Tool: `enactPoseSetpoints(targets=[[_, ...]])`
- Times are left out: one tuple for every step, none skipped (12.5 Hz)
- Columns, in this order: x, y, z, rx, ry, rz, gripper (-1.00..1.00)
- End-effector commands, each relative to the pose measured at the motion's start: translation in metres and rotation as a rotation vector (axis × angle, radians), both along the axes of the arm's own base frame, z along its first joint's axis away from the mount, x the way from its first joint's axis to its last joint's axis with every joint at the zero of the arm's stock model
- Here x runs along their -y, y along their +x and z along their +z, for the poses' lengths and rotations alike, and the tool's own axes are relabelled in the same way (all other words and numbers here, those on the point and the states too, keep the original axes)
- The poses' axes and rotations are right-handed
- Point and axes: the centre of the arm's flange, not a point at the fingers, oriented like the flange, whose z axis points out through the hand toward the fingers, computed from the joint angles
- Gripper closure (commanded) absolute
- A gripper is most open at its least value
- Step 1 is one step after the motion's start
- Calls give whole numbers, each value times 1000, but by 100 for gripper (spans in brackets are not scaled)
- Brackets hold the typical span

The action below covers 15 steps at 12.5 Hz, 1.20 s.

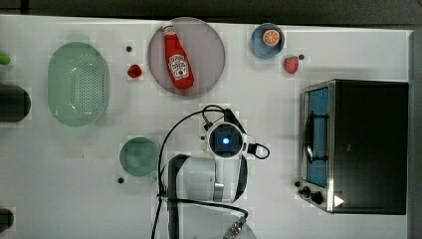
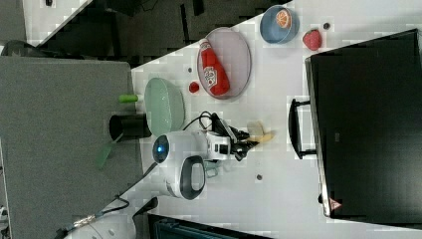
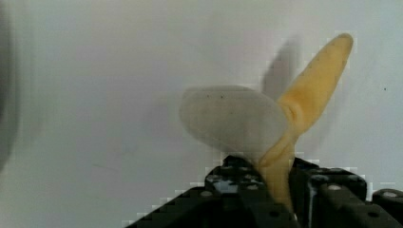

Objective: Pick banana from table and place on oven.

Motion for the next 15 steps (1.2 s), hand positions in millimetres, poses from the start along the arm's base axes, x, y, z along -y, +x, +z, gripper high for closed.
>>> enactPoseSetpoints(targets=[[-1, 17, 58, 98, -8, -7, 57], [-1, 22, 87, 127, -7, -8, 56], [-1, 26, 118, 132, -6, -8, 56], [-2, 29, 150, 123, -4, -3, 56], [-4, 32, 183, 101, -1, 0, 56], [-5, 33, 216, 75, 1, 3, 57], [-3, 35, 249, 54, 2, 1, 57], [1, 35, 281, 41, 4, -6, 57], [8, 36, 311, 33, 6, -18, 57], [17, 37, 340, 41, 8, -35, 57], [31, 38, 364, 51, 10, -58, 56], [47, 39, 382, 64, 12, -86, 57], [67, 38, 396, 78, 14, -111, 57], [89, 36, 402, 89, 14, -129, 57], [113, 32, 402, 92, 15, -138, 57]])
